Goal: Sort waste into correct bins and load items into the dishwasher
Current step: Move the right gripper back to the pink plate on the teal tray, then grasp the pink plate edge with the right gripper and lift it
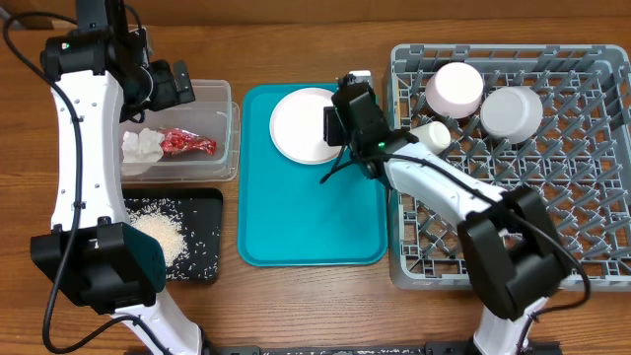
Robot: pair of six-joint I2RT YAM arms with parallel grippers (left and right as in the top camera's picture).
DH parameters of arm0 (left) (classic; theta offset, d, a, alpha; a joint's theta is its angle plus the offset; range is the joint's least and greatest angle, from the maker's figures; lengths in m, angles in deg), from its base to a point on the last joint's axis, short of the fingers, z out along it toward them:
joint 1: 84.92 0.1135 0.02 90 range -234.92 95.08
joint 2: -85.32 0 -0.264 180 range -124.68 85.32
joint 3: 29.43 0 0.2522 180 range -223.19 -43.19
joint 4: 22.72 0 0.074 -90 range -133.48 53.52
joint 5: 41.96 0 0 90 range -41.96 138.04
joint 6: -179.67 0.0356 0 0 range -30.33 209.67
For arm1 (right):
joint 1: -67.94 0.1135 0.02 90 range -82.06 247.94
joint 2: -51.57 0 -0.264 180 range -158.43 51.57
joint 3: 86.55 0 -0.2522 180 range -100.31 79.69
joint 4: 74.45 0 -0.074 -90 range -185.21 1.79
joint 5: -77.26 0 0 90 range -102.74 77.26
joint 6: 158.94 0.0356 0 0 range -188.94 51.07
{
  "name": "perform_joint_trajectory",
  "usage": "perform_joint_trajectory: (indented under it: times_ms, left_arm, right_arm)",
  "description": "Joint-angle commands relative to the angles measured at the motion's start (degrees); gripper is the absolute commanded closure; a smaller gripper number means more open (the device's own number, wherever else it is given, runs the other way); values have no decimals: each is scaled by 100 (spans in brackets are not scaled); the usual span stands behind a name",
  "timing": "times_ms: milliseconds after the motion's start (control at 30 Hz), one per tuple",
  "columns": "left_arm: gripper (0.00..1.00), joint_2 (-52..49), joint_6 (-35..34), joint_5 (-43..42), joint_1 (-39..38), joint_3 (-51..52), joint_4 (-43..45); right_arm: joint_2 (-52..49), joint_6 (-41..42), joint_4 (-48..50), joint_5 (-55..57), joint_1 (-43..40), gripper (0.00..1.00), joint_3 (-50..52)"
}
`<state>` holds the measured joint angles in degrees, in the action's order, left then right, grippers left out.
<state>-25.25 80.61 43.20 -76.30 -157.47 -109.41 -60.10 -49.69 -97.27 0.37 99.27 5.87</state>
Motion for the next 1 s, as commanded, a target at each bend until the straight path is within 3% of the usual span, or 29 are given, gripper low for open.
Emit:
perform_joint_trajectory:
  times_ms: [0,700,967]
  left_arm:
    - [0,74,-37,46,-28,-74,-13]
    - [0,74,-37,46,-28,-74,-13]
    - [0,74,-37,46,-28,-74,-13]
  right_arm:
    - [-393,26,179,103,33,38,-114]
    - [-861,-168,79,-634,579,38,-116]
    - [-859,-168,-756,-791,1314,37,-116]
